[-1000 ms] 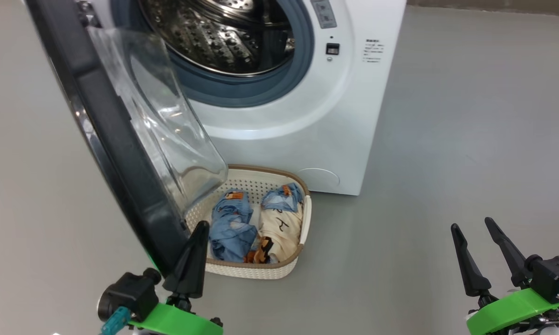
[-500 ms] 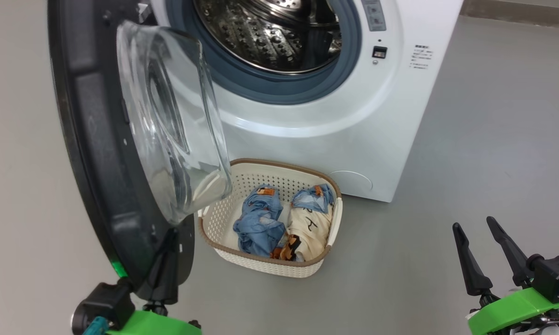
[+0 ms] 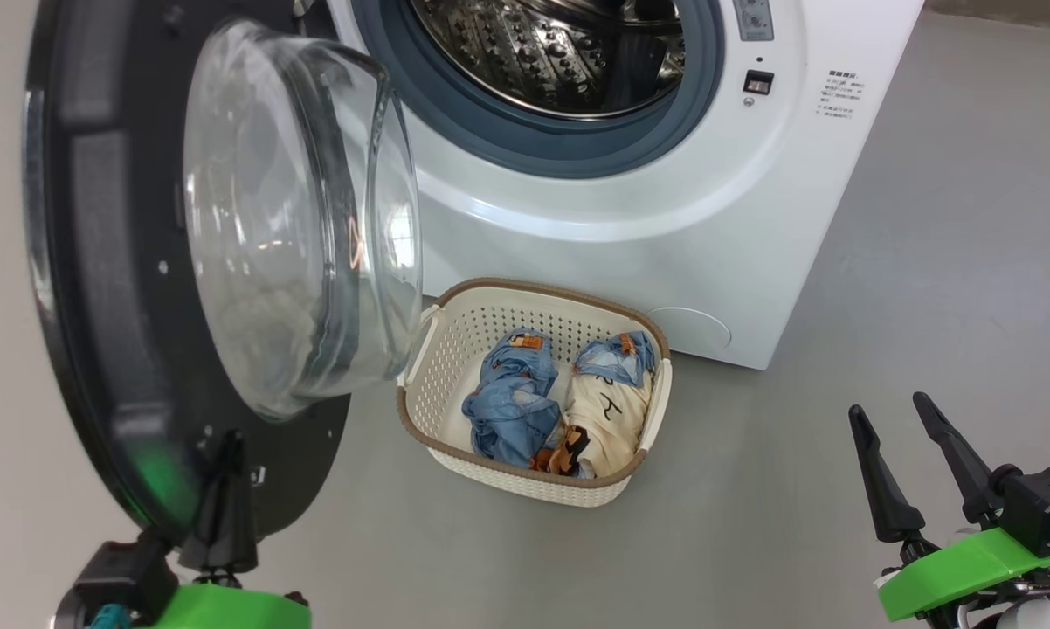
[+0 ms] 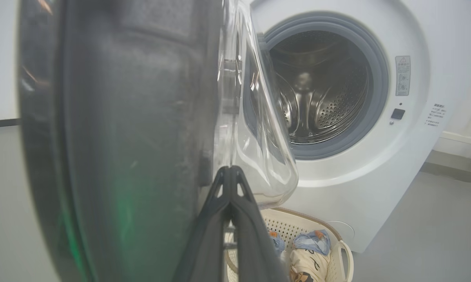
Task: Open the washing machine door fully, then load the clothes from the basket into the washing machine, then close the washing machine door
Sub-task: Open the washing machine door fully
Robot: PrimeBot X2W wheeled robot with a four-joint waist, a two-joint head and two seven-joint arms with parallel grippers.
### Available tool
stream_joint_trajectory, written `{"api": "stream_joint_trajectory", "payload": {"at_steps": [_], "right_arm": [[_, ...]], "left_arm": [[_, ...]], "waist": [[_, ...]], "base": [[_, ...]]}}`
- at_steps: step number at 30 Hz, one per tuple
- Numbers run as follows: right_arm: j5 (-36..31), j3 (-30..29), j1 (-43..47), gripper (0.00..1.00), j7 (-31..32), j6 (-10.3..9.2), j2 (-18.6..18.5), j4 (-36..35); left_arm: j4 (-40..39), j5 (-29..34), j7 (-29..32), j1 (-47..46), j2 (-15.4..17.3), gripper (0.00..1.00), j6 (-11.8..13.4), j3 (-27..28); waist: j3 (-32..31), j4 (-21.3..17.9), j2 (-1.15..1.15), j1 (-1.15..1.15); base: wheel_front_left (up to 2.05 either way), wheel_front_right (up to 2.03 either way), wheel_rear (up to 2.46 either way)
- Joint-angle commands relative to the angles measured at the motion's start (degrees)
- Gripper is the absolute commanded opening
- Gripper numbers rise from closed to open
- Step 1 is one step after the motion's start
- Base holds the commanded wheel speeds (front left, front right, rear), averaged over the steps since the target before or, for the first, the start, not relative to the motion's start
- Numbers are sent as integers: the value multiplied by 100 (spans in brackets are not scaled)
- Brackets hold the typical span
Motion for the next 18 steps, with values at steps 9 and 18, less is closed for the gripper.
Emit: {"api": "stream_joint_trajectory", "payload": {"at_steps": [9, 18], "right_arm": [[-81, 123, -135, 100, -71, 25, -153, -134], [-83, 160, -157, 100, -71, 25, -204, -144]], "left_arm": [[71, 89, -37, -328, 349, 0, 183, 689], [377, 84, -37, -599, 609, 0, 245, 1117]], "waist": [[63, 50, 0, 0], [130, 75, 0, 0]], "base": [[0, 0, 0], [0, 0, 0]]}}
